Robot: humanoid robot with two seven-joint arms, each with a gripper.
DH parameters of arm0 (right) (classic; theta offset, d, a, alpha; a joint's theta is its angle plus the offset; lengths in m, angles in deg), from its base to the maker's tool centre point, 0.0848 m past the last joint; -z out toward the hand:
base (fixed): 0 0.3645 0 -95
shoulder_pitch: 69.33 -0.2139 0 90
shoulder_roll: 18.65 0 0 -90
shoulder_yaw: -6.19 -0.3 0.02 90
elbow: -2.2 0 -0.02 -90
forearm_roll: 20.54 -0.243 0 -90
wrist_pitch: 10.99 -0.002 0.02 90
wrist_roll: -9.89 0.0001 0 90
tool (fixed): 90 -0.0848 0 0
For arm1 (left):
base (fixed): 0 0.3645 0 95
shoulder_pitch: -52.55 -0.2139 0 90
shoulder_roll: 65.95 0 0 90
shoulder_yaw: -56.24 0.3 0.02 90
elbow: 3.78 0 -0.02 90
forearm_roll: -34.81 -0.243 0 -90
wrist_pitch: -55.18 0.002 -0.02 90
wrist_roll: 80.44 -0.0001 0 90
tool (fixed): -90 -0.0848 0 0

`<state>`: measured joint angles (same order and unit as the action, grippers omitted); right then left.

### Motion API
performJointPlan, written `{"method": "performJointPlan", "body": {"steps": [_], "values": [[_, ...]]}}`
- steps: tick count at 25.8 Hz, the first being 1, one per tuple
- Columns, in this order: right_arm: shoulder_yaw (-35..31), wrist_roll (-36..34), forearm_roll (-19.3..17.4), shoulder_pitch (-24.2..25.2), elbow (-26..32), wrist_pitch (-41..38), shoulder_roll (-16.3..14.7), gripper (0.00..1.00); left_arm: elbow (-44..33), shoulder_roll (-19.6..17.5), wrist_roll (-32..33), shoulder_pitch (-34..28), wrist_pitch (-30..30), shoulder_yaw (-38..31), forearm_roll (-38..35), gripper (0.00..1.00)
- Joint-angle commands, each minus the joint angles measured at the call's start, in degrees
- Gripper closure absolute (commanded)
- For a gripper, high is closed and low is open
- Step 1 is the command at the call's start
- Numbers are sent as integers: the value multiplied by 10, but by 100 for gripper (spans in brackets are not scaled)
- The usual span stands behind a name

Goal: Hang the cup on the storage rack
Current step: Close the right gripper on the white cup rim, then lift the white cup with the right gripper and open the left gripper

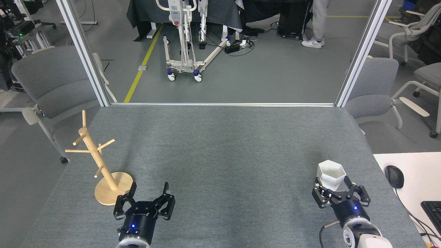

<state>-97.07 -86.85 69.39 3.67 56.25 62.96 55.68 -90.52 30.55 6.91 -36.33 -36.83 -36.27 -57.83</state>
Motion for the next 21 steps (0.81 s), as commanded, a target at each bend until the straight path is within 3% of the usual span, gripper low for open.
{"method": "performJointPlan", "body": {"steps": [1, 21], "values": [[-11, 1, 0, 8, 0, 0, -1, 0, 0, 0, 0, 0, 0, -5, 2, 0], [-13, 1, 1, -16, -13, 24, -3, 0, 11, 1, 2, 7, 2, -18, 23, 0]]}}
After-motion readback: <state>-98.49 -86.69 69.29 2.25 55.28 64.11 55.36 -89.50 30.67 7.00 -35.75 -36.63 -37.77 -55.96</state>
